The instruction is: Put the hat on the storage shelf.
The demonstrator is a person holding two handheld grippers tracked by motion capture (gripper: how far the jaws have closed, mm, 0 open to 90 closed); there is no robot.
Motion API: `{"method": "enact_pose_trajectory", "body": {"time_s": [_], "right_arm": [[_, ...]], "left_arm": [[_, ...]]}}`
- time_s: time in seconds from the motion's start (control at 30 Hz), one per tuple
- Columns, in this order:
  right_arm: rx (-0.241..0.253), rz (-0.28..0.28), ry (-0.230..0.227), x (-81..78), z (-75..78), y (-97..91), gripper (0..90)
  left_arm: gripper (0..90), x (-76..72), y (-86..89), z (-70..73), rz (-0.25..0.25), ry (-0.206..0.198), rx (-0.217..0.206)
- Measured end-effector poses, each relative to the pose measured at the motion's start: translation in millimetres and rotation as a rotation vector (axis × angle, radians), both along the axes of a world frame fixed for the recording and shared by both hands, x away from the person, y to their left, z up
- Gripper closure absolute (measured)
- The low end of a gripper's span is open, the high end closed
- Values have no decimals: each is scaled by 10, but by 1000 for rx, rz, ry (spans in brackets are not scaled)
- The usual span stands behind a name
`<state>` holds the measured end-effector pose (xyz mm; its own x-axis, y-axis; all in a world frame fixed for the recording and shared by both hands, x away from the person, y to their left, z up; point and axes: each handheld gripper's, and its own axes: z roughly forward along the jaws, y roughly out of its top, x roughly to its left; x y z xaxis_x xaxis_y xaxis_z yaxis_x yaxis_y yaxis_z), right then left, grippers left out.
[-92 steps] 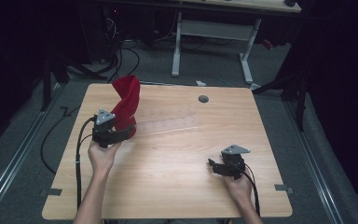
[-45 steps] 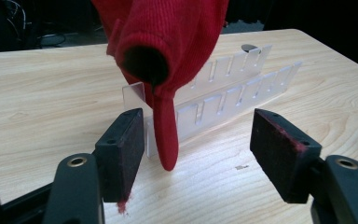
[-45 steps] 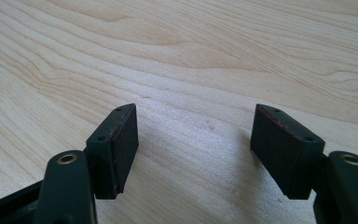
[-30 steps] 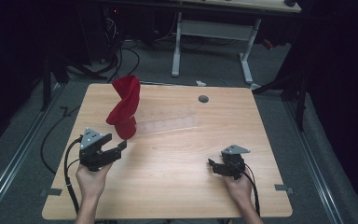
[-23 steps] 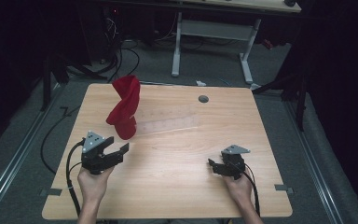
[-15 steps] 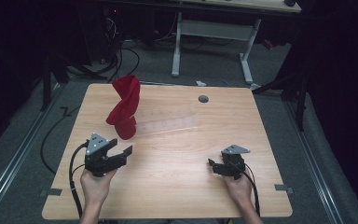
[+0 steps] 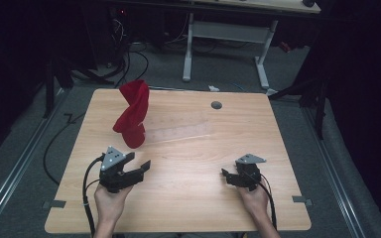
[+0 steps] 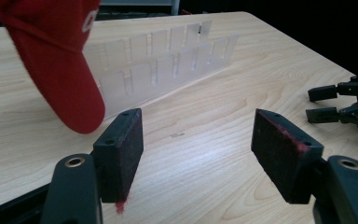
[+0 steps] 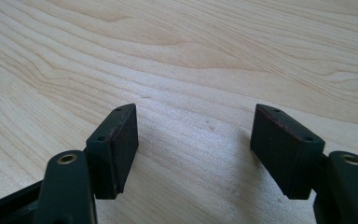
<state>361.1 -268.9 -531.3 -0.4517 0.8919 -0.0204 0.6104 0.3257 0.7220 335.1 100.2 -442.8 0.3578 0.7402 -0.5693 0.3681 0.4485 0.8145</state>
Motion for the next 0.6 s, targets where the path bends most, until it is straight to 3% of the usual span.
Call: {"method": "enact_pose_trajectory", "body": {"time_s": [0.6], "right_arm": [[0,0,0,-1,0,0,322]], "left_arm": [[339,-21,-293,-192,-73,39,1]]}}
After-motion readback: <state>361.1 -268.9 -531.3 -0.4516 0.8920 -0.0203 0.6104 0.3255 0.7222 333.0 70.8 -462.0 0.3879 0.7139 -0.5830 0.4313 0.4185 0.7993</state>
